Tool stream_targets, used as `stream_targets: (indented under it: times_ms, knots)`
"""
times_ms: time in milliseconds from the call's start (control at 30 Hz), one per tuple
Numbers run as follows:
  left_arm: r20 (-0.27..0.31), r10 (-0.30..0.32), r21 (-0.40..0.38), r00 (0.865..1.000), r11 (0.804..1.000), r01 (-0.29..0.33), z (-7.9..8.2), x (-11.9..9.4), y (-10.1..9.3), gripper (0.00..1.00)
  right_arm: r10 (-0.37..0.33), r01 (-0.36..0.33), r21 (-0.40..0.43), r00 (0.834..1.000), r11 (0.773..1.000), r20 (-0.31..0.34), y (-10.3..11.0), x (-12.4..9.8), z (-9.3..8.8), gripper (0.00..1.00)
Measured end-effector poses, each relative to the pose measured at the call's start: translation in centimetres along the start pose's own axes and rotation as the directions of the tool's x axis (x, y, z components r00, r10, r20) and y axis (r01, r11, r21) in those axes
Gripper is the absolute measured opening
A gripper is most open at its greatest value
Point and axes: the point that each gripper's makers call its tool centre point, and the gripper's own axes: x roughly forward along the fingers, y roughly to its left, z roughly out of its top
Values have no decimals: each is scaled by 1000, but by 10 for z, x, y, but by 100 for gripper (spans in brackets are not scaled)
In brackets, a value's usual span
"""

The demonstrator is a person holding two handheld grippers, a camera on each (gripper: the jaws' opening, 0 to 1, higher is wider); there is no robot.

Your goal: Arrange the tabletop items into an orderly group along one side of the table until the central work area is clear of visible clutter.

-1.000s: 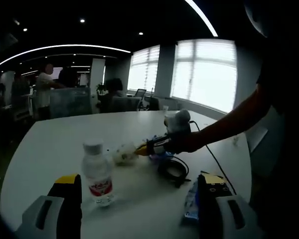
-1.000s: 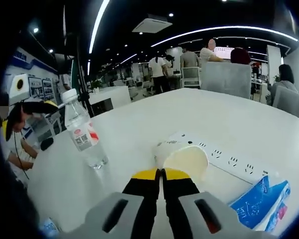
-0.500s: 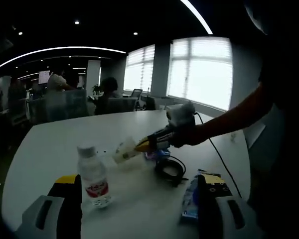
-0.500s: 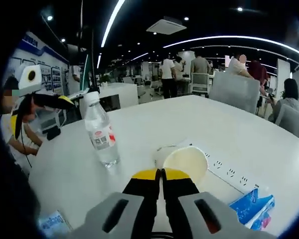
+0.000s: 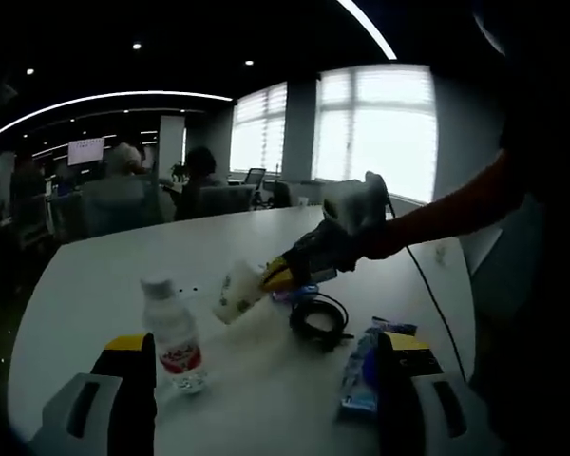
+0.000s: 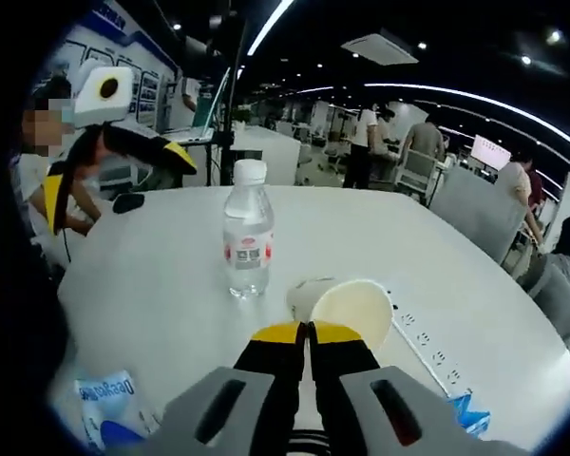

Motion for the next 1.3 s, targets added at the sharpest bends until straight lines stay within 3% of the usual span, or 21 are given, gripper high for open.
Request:
stream_targets:
  times_ms: [233, 500, 1067, 1300]
  knots:
    - [3, -9, 8, 1000, 1000, 9, -1, -9, -5, 95, 40, -45, -108, 998, 993, -54, 22, -1, 3, 0]
    - [1, -9, 7, 1000, 1000, 9, -6, -24, -9, 95, 80, -108, -239, 989, 965, -124, 45, 1, 6, 0]
    - [-9, -30, 8, 999, 999, 31, -13, -42, -21, 93, 84, -140, -291, 977, 947, -194, 60, 1, 6, 0]
    - [-8, -33, 4, 999, 999, 33, -17, -48, -22, 93, 70, -150, -354, 971, 923, -228, 58, 5, 4, 0]
